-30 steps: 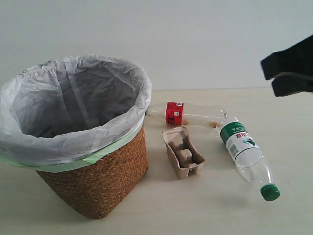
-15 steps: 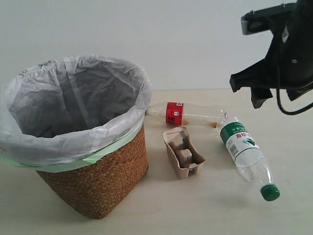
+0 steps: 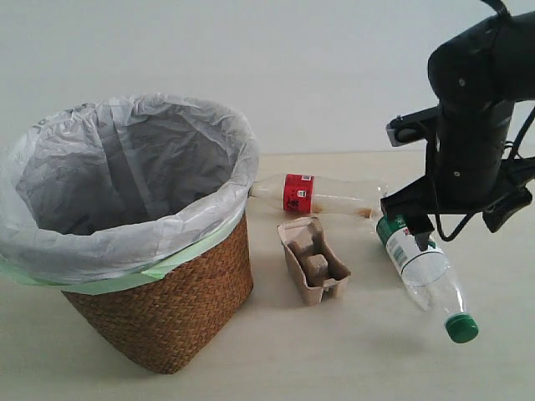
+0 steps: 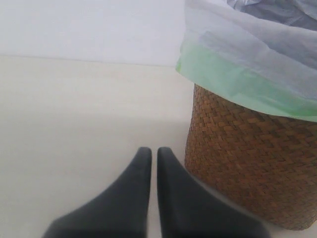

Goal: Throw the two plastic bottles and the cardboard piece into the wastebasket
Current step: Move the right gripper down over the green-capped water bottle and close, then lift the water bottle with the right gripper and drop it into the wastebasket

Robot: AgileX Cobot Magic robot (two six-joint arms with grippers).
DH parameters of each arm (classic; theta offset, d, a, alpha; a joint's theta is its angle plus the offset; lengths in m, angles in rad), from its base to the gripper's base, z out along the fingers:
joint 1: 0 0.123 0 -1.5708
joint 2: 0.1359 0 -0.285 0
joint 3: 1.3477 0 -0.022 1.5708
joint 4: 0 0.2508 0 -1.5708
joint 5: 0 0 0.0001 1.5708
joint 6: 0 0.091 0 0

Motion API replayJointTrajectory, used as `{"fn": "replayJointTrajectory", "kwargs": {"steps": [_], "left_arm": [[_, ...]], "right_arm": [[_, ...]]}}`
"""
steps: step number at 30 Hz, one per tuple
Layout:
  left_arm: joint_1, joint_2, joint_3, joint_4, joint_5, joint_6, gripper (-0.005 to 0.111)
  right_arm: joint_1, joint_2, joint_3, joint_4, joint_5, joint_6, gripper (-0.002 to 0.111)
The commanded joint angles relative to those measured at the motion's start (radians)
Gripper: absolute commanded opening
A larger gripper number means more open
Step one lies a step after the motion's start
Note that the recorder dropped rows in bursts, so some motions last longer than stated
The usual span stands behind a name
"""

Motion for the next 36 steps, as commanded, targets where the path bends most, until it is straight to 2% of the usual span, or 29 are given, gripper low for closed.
{"fn": "replayJointTrajectory", "kwargs": {"steps": [1, 9, 23, 24, 25, 26, 27, 28, 36], "left_arm": [[0.001, -0.003, 0.004, 0.003, -0.003, -0.005, 0.004], [0.001, -0.003, 0.004, 0.003, -0.003, -0.005, 0.004], [0.001, -0.003, 0.004, 0.003, -0.003, -0.005, 0.004], [0.001, -0.003, 0.004, 0.003, -0.003, -0.005, 0.004], [0.001, -0.003, 0.004, 0.003, -0.003, -0.005, 0.004], [0.001, -0.003, 0.004, 0.003, -0.003, -0.005, 0.004], [0.001, -0.003, 0.004, 0.003, -0.003, -0.005, 0.004], [0.001, -0.003, 0.004, 0.003, -0.003, -0.005, 0.004], [0.001, -0.003, 0.004, 0.003, -0.003, -0.005, 0.004]], "right_arm": [[-0.028, 0.044, -0.008, 0.042, -0.029, -0.063, 0.074], [-0.030, 0.095, -0.010, 0.111, -0.144, -0.135, 0.074], [-0.031, 0.231, -0.010, 0.113, -0.246, -0.138, 0.073], [-0.031, 0.231, -0.010, 0.113, -0.245, -0.135, 0.068], [-0.031, 0.231, -0.010, 0.113, -0.242, -0.130, 0.054], [-0.031, 0.229, -0.010, 0.113, -0.242, -0.122, 0.036], [-0.031, 0.229, -0.010, 0.113, -0.242, -0.122, 0.011], [-0.031, 0.229, -0.010, 0.116, -0.240, -0.115, 0.001], [-0.029, 0.194, -0.010, 0.116, -0.070, -0.156, 0.000]]}}
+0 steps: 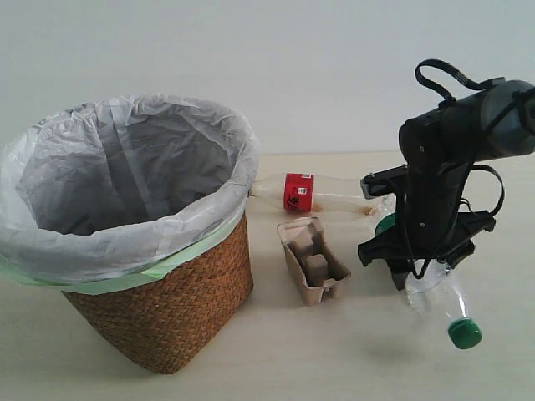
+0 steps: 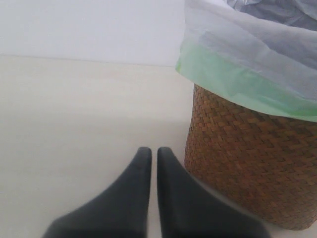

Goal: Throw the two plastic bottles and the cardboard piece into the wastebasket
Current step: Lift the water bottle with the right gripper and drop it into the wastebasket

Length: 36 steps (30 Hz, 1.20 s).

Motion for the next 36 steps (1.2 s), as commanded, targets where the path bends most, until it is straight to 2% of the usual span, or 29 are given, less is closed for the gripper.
{"fn": "replayJointTrajectory", "kwargs": {"steps": [1, 9, 14, 20, 24, 27, 36], "left_arm": [[0.001, -0.003, 0.004, 0.003, -0.003, -0.005, 0.004], [0.001, -0.003, 0.004, 0.003, -0.003, -0.005, 0.004], [0.001, -0.003, 0.004, 0.003, -0.003, -0.005, 0.004], [0.001, -0.003, 0.004, 0.003, -0.003, -0.005, 0.004], [0.001, -0.003, 0.004, 0.003, -0.003, -0.005, 0.004], [0.001, -0.003, 0.004, 0.003, -0.003, -0.005, 0.004], [0.001, -0.003, 0.004, 0.003, -0.003, -0.005, 0.004]], "right_arm": [[-0.007, -0.055, -0.002, 0.002, 0.139, -0.037, 0.000], [-0.007, -0.359, 0.103, 0.017, 0.123, -0.047, 0.000], [-0.007, -0.568, 0.110, 0.028, 0.212, -0.079, 0.000], [-0.014, -0.737, 0.115, -0.053, 0.290, -0.068, 0.000], [-0.064, -0.750, 0.137, -0.049, 0.334, -0.065, 0.000], [-0.103, -0.750, 0.196, -0.051, 0.288, -0.067, 0.000], [-0.305, -0.750, 0.297, -0.057, 0.208, -0.025, 0.000]]}}
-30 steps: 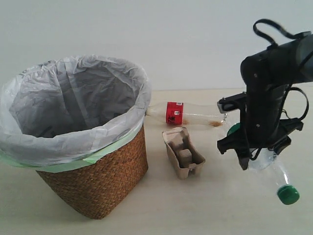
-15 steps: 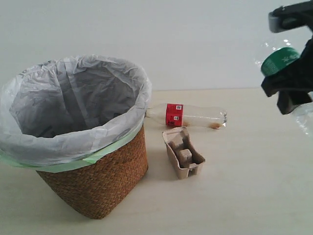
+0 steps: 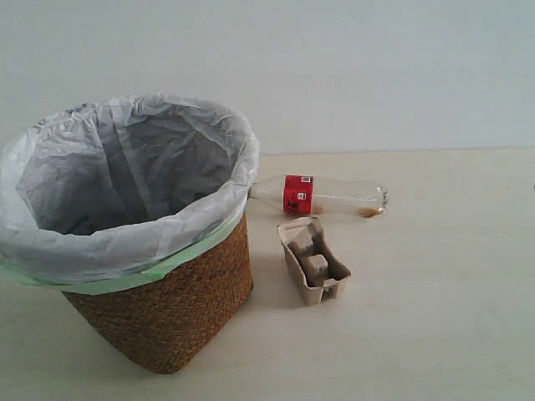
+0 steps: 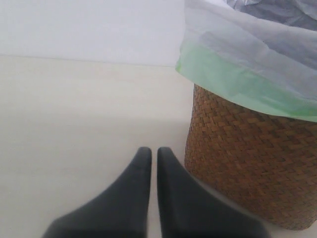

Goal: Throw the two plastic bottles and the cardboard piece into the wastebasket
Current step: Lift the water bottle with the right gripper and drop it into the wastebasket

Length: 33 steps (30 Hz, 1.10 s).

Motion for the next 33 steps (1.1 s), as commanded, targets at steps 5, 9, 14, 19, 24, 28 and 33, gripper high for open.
{"fn": "replayJointTrajectory", "kwargs": {"steps": [5, 9, 14, 19, 24, 28, 33], "left_arm": [[0.001, -0.003, 0.004, 0.003, -0.003, -0.005, 0.004], [0.001, -0.003, 0.004, 0.003, -0.003, -0.005, 0.004], [0.001, -0.003, 0.004, 0.003, -0.003, -0.005, 0.004], [0.001, -0.003, 0.004, 0.003, -0.003, -0.005, 0.004], [0.001, -0.003, 0.004, 0.003, -0.003, -0.005, 0.004], [0.001, -0.003, 0.004, 0.003, -0.003, -0.005, 0.004], [0.001, -0.003, 0.004, 0.003, -0.003, -0.005, 0.004]], "right_arm": [[-0.091, -0.007, 0.011, -0.040, -0.017, 0.018, 0.000], [-0.091, -0.007, 0.011, -0.058, -0.026, 0.035, 0.000], [-0.089, 0.011, 0.011, -0.039, -0.044, 0.041, 0.000], [-0.043, 0.066, 0.002, 0.268, -0.185, -0.122, 0.000], [0.193, 0.117, -0.271, 0.868, -0.223, -0.435, 0.010], [0.397, 0.209, -0.616, 0.931, -0.230, -0.335, 0.068], [0.518, 0.341, -0.884, 0.571, -0.133, 0.004, 0.085]]}}
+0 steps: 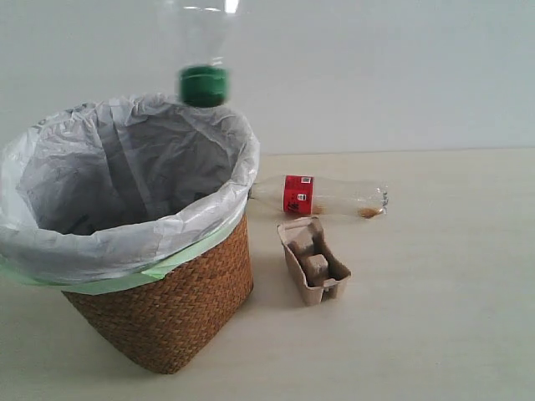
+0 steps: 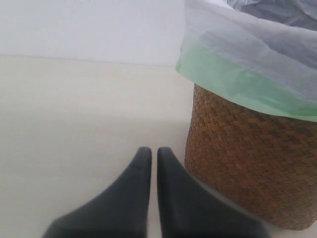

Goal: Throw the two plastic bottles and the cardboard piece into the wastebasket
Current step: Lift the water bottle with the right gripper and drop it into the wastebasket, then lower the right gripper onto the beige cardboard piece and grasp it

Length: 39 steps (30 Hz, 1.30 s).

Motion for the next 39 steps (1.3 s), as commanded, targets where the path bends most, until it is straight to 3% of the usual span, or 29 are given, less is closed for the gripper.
{"fn": "replayJointTrajectory", "kwargs": {"steps": [1, 10, 14, 24, 39], "left_arm": [[0.001, -0.003, 0.004, 0.003, -0.003, -0.005, 0.004], [0.001, -0.003, 0.004, 0.003, -0.003, -0.005, 0.004], [0.001, -0.003, 0.004, 0.003, -0.003, -0.005, 0.004], [0.001, -0.003, 0.004, 0.003, -0.003, -0.005, 0.004], [0.001, -0.003, 0.004, 0.003, -0.003, -0.005, 0.004]], "right_arm": [[0.066, 0.105, -0.170, -0.240, 0.105, 0.191, 0.085], [0.070, 0.127, -0.183, -0.637, 0.350, 0.316, 0.085], [0.070, 0.129, -0.173, -0.775, 0.368, 0.316, 0.085], [0.070, 0.250, 0.096, -0.809, 0.368, 0.271, 0.085], [0.070, 0.431, 0.099, -0.838, 0.323, 0.332, 0.085]]}}
